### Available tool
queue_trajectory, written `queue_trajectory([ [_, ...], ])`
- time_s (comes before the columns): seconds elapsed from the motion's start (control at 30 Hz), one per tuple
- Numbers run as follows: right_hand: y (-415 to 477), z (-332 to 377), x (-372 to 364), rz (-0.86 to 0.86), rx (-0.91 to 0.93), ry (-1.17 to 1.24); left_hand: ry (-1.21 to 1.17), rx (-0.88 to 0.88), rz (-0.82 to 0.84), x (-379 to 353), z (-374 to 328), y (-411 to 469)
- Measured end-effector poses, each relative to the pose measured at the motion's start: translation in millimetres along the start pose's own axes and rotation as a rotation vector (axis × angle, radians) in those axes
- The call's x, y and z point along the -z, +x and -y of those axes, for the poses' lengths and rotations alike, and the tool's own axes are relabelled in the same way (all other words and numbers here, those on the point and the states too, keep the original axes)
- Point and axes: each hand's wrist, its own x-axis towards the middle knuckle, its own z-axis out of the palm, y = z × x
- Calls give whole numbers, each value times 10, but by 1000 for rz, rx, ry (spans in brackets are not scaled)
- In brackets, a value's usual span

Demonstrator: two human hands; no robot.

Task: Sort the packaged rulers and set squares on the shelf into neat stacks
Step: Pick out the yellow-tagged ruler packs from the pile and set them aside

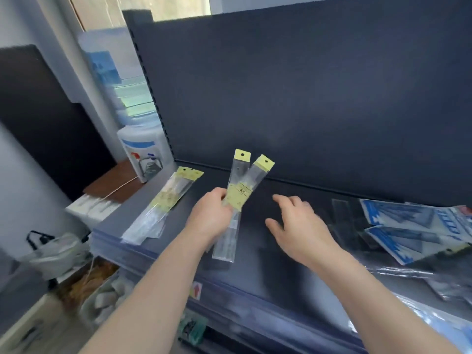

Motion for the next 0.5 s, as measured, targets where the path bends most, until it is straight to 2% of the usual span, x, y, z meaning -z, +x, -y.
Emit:
queue_trajectory([
  [0.17,238,503,-344,158,125,-179,321,51,-101,541,499,305],
  [0.4,420,706,-502,255,100,-272,650,111,13,638,854,467],
  [0.5,446,701,-497,264,115,-262,701,80,-24,566,848,475],
])
